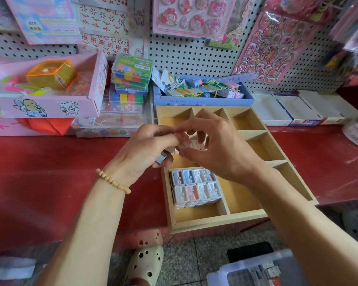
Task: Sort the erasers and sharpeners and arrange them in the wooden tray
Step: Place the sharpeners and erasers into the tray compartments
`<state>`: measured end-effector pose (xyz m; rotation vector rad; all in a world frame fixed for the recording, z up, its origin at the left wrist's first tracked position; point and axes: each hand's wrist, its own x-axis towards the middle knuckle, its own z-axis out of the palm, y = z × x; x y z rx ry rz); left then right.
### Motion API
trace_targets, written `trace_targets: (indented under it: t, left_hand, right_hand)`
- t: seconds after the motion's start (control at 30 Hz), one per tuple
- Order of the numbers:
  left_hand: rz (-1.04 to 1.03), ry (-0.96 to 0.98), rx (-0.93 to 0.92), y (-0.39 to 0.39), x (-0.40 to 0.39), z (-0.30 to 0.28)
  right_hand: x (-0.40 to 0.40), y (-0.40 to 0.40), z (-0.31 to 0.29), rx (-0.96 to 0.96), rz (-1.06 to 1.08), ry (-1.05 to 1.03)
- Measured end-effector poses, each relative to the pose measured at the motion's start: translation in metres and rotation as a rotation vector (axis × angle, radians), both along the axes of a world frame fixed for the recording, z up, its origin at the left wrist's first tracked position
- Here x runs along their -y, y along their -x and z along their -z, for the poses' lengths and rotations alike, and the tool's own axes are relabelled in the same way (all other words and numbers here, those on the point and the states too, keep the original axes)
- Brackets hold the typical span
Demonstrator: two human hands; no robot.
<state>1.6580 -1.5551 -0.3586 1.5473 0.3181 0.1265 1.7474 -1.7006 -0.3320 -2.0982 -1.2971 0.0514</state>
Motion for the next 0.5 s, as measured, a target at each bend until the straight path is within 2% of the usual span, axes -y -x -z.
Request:
trace_targets:
  t: [0.17,0.3,0.5]
  left_hand:
    - [0.025,0.058,-0.014,-0.001,0.001,-0.001]
    - [-0.066,0.117,0.029,-0.003,-0.005,0.003]
    - [-0.154,0.005,0.047,-0.003,-0.009,0.007]
  right_hand:
    - [-0.002,-0.001,-0.007,0.064,-0.042,0.114]
    - [0.008,-0.018,-0.007,0.066,0.093,0.116]
    - [0.008,-0.038,0.02,-0.011,0.194,0.334]
